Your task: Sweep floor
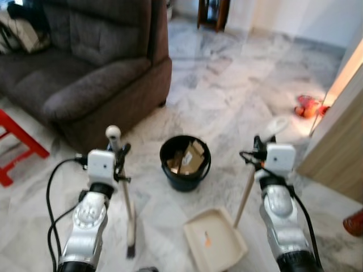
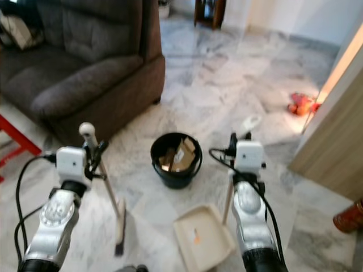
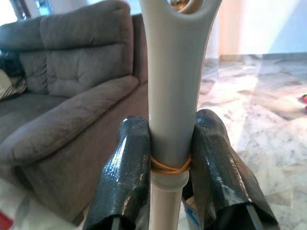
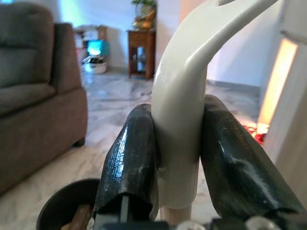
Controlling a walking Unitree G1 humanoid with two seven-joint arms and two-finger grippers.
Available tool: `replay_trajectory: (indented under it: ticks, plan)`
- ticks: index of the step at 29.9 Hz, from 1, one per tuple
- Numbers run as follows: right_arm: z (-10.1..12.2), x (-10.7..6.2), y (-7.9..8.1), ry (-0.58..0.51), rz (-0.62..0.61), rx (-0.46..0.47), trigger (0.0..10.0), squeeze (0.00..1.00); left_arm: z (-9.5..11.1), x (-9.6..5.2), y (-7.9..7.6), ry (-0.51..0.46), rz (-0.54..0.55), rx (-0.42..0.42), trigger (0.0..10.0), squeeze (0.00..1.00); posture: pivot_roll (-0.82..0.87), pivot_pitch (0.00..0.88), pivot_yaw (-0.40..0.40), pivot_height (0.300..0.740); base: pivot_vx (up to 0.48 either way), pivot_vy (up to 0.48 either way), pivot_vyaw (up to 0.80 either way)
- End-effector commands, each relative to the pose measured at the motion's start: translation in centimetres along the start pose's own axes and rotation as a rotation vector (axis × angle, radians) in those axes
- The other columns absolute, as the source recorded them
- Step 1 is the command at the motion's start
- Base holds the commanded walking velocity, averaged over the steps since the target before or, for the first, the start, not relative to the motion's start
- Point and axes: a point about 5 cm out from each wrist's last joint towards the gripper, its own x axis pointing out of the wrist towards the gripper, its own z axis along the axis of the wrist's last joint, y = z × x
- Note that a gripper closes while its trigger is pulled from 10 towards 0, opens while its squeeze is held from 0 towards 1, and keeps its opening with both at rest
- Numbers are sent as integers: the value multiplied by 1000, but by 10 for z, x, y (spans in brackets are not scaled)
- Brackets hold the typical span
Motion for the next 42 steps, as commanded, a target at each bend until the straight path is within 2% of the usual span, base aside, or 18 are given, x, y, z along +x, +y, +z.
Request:
replay_trajectory:
  ticks: [1,8,42]
  plan:
    - [10,5,1,-44,-4,7,10000,0,7,3,3,-33,5,18,10000,0,4,78,-13,740,0,0,0]
    - [9,5,1,-30,-11,18,10000,0,7,3,3,-33,3,18,10000,0,4,79,-14,740,0,0,0]
    - [7,7,2,-12,-16,9,10000,0,5,5,2,-24,4,32,10000,12,-28,64,-16,740,0,0,-800]
